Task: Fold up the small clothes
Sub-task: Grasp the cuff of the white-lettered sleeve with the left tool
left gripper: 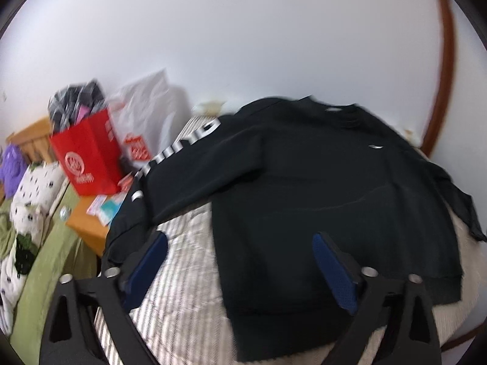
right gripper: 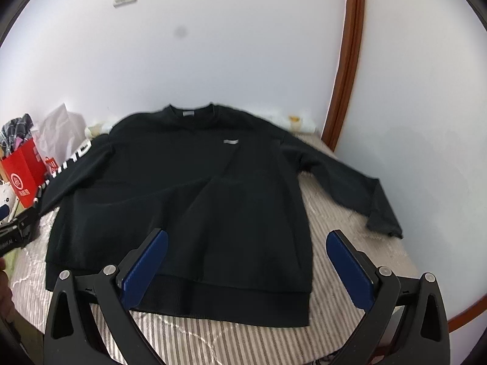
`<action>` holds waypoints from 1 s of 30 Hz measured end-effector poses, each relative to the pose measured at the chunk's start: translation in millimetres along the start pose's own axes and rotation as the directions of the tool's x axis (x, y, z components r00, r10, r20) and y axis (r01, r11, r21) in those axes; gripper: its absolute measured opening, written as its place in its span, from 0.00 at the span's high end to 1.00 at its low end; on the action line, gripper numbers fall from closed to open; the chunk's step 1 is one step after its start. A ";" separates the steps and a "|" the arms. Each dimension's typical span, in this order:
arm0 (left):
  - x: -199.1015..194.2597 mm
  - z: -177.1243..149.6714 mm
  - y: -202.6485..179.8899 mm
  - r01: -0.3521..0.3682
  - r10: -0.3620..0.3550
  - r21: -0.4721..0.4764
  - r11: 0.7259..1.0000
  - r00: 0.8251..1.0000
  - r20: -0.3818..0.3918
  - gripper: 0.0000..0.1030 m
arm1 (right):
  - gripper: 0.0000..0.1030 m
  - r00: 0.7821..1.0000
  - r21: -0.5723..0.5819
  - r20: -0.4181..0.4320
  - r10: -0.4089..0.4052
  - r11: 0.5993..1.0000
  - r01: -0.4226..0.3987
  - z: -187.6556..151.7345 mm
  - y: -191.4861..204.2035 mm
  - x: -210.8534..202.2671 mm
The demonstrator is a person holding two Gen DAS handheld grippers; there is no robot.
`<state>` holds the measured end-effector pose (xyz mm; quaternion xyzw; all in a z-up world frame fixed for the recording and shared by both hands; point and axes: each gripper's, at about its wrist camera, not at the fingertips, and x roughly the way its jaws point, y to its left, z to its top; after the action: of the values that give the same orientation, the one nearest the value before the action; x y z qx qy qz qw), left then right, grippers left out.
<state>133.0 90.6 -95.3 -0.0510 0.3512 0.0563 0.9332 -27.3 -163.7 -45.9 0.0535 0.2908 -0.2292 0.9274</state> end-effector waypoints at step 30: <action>83.7 11.9 117.5 -0.108 0.099 -0.083 0.991 0.989 -0.112 0.90 | 0.19 0.985 -0.029 -0.173 -0.010 1.000 0.005 -30.9 71.9 60.4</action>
<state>186.7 214.1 -148.3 -0.0768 0.4002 0.1174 0.9056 33.5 -116.4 -107.9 0.0588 0.3737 -0.2230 0.8984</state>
